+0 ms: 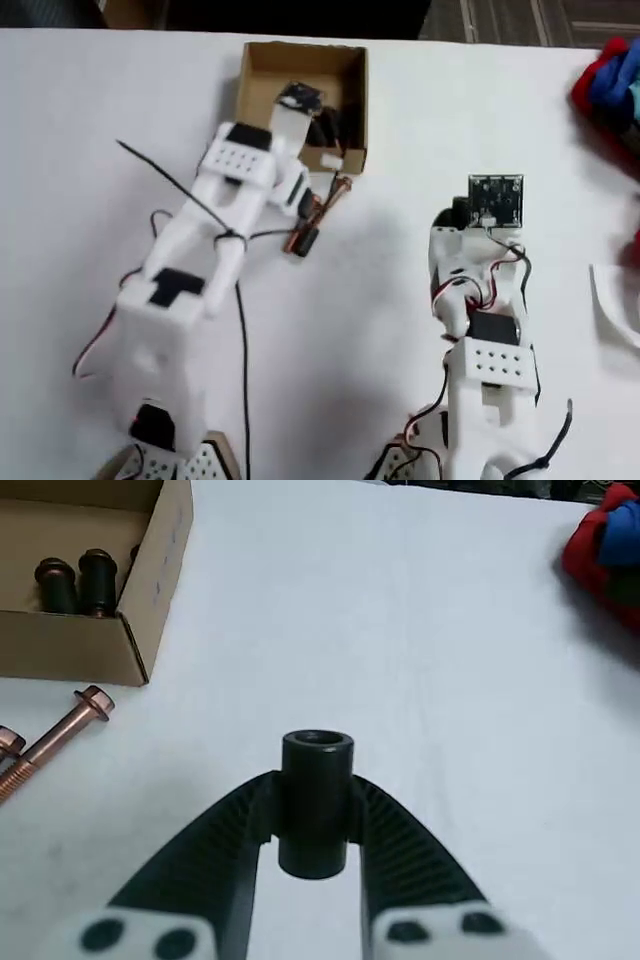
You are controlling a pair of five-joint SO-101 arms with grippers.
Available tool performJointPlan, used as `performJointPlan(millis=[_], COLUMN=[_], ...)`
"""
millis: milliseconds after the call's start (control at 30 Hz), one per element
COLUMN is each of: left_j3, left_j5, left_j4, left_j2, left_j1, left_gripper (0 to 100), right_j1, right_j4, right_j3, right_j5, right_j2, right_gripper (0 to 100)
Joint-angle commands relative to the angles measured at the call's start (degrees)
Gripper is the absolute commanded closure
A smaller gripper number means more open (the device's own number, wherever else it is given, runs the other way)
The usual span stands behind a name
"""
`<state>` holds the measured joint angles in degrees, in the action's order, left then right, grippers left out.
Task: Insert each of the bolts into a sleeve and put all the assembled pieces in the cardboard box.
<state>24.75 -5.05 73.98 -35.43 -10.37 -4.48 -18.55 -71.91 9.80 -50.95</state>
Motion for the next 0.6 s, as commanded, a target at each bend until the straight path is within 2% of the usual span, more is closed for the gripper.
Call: performJointPlan(millis=[0, 333, 567], left_j3=[16.0, 40.6, 48.7], left_j5=[-0.7, -0.7, -1.1], left_j4=[5.2, 16.1, 19.6], left_j2=[-7.2, -25.0, -32.5], left_j1=[-1.1, -1.1, -1.2], left_gripper=[75, 75, 77], right_j1=[-0.4, -0.4, -0.4], right_j4=[1.1, 1.4, 1.4], right_j3=[0.3, 0.3, 0.3], right_j5=[-0.5, -0.5, -0.5], right_j2=[-0.3, -0.3, -0.3], right_gripper=[97.8, 97.8, 97.8])
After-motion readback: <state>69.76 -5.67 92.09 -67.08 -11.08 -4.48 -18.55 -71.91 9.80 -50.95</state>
